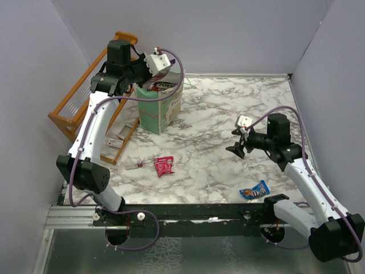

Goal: Place the snacks into the paper bag
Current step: Place the snack in the paper bag.

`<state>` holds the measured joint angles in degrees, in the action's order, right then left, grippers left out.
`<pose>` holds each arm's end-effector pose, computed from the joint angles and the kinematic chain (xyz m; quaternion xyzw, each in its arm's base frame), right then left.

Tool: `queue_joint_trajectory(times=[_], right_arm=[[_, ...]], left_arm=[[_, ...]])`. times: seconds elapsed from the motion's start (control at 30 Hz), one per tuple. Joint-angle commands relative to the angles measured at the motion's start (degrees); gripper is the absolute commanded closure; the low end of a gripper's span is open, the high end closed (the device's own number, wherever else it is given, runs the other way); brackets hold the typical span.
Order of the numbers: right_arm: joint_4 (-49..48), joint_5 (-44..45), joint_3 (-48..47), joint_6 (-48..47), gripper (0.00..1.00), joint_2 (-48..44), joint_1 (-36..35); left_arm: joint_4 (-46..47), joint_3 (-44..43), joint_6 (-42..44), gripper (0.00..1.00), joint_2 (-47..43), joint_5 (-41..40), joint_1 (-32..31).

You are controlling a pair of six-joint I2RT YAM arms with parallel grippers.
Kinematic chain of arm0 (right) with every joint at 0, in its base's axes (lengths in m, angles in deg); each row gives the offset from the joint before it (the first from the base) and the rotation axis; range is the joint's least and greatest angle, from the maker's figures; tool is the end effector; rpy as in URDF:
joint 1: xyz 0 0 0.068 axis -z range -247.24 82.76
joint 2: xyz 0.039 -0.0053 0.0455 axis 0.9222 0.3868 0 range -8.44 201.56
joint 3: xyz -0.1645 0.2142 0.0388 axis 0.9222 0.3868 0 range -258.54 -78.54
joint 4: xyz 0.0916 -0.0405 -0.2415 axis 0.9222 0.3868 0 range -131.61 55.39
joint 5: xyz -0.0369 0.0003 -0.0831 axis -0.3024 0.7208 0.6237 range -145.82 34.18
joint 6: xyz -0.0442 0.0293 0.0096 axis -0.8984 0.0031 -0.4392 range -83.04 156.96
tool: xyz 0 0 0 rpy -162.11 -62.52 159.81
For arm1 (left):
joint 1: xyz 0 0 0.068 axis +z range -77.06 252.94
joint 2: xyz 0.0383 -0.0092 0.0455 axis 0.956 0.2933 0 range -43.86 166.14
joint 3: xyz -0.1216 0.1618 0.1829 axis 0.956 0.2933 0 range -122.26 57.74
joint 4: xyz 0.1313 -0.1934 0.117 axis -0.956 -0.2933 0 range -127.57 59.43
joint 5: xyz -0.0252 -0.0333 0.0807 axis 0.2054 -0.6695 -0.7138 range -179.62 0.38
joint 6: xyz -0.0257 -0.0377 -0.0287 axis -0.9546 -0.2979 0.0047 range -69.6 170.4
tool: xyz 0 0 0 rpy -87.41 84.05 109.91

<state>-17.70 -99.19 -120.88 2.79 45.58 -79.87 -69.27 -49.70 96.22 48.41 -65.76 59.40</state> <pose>0.1881 0.0671 0.2782 -0.4832 0.6914 0.2434 0.4788 0.3358 -0.0956 0.4568 0.5037 0.6549 -0.0170 0.5632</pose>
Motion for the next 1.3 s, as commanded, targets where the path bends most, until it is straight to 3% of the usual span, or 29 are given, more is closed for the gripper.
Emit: queue_joint_trajectory(times=[0.0,0.4,0.67,1.27], right_arm=[[-1.1,-0.4,0.4,-0.2,0.31,0.4,0.3],[-0.9,0.6,0.6,-0.6,0.31,0.6,0.3],[-1.0,0.7,0.7,-0.5,0.31,0.3,0.4],[-0.9,0.0,0.8,-0.5,0.31,0.4,0.4]], left_arm=[[-0.9,-3.4,5.0,1.00,1.4,5.5,0.5],[-9.6,-19.4,8.1,1.00,16.8,8.2,0.9],[-0.7,-13.3,2.5,1.00,18.3,6.6,1.6],[-1.8,-10.0,-10.1,1.00,22.3,0.4,2.5]])
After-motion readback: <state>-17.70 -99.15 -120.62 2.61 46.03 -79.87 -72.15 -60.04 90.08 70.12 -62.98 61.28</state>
